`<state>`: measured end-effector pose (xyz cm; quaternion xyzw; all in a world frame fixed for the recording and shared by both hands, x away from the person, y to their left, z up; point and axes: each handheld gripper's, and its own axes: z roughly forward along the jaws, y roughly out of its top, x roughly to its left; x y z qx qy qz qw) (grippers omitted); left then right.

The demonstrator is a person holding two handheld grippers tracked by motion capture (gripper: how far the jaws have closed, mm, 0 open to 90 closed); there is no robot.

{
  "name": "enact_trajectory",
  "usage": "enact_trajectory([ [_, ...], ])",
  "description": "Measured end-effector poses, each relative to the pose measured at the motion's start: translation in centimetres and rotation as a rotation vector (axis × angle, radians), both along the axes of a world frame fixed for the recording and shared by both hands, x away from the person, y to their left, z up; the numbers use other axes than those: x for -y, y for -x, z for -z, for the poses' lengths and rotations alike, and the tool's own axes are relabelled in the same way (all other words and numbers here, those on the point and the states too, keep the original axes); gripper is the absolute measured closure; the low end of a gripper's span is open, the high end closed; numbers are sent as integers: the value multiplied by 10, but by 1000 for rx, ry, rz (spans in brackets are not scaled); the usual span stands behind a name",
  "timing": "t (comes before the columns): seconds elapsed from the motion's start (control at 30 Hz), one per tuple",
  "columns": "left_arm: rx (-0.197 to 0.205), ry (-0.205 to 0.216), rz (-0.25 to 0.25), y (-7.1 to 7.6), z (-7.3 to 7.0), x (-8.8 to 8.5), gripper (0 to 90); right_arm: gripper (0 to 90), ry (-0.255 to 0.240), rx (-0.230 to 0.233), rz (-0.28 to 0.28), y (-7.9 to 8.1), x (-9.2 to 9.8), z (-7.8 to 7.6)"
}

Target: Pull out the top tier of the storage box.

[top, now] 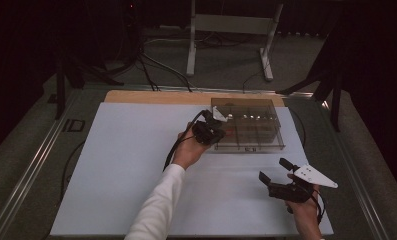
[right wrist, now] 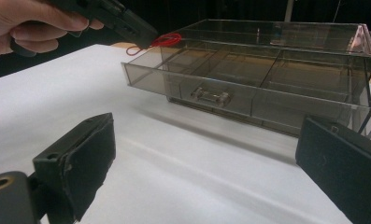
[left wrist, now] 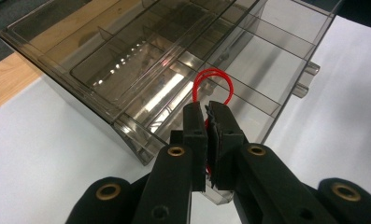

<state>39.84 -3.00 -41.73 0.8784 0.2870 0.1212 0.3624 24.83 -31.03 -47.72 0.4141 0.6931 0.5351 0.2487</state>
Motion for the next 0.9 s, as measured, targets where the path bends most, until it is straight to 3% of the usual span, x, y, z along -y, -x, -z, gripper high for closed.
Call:
enact_trajectory([
  [0.9,-21,-24,2,-1,8,13,879,52,0,-5,2,0,0,0],
])
